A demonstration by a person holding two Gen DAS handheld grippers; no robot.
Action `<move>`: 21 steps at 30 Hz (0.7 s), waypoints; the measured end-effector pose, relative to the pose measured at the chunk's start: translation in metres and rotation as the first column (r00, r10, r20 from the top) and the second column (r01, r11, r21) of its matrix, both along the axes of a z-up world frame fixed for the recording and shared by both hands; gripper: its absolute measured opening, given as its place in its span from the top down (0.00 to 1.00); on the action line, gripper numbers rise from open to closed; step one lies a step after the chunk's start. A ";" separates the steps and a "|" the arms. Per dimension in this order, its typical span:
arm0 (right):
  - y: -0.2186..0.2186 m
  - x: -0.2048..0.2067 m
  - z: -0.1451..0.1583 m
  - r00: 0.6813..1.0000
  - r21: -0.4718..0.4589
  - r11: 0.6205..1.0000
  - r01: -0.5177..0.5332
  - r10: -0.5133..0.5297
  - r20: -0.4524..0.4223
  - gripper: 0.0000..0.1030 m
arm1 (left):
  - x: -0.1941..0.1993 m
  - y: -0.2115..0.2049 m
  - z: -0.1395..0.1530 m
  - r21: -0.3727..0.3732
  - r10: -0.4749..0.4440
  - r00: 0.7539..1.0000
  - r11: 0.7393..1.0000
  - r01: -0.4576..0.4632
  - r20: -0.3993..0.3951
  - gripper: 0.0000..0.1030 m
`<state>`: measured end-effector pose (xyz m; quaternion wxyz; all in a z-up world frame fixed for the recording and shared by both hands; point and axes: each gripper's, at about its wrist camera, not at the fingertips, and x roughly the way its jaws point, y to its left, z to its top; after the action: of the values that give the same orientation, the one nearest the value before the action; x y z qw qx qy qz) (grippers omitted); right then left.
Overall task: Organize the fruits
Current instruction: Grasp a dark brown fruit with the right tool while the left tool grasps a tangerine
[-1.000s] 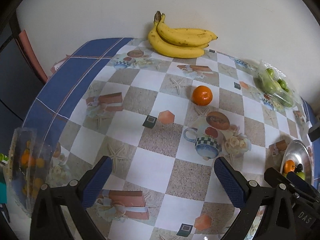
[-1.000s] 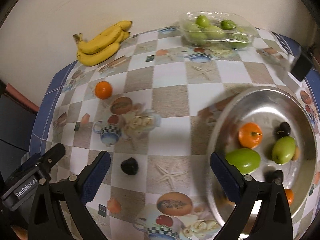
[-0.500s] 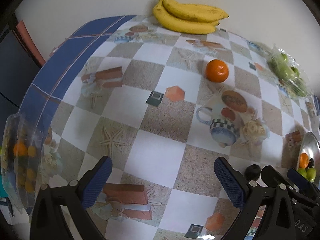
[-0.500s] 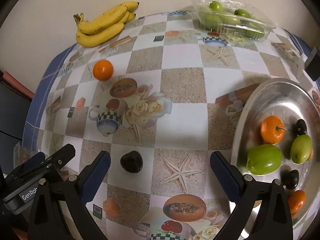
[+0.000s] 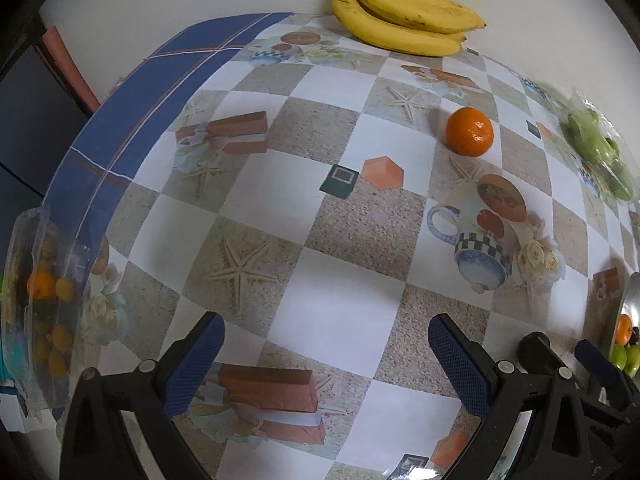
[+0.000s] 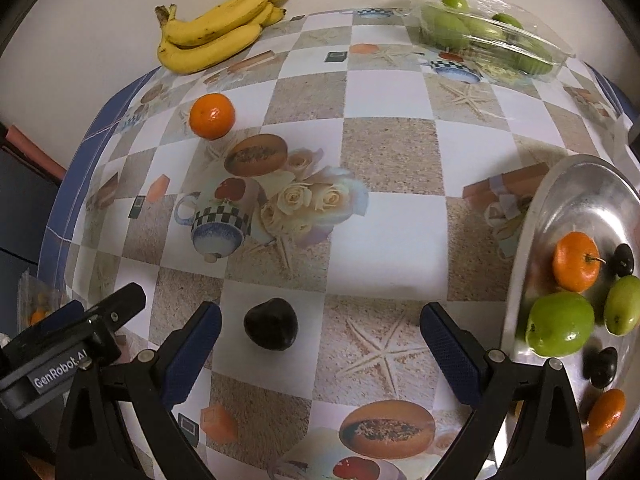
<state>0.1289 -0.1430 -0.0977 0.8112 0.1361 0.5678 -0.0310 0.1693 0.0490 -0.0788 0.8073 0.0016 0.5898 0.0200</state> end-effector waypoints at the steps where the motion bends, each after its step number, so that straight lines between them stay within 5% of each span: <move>1: 0.001 0.000 0.000 1.000 -0.004 1.000 -0.004 0.004 0.002 0.06 | 0.000 0.000 0.000 -0.001 0.002 1.000 1.000 -0.002 0.000 0.00; 11: 0.013 0.004 0.003 0.999 -0.006 0.999 -0.045 0.045 0.018 0.48 | 0.001 0.001 0.002 -0.015 0.004 1.000 1.000 -0.004 0.002 0.00; 21: 0.020 0.007 0.004 0.997 0.041 0.996 -0.082 0.081 0.017 0.73 | 0.000 -0.001 0.003 -0.018 0.001 1.000 1.000 -0.001 0.004 0.00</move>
<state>0.1359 -0.1227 -0.0939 0.8133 0.1300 0.5670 0.0149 0.1697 0.0476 -0.0756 0.8083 -0.0059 0.5885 0.0151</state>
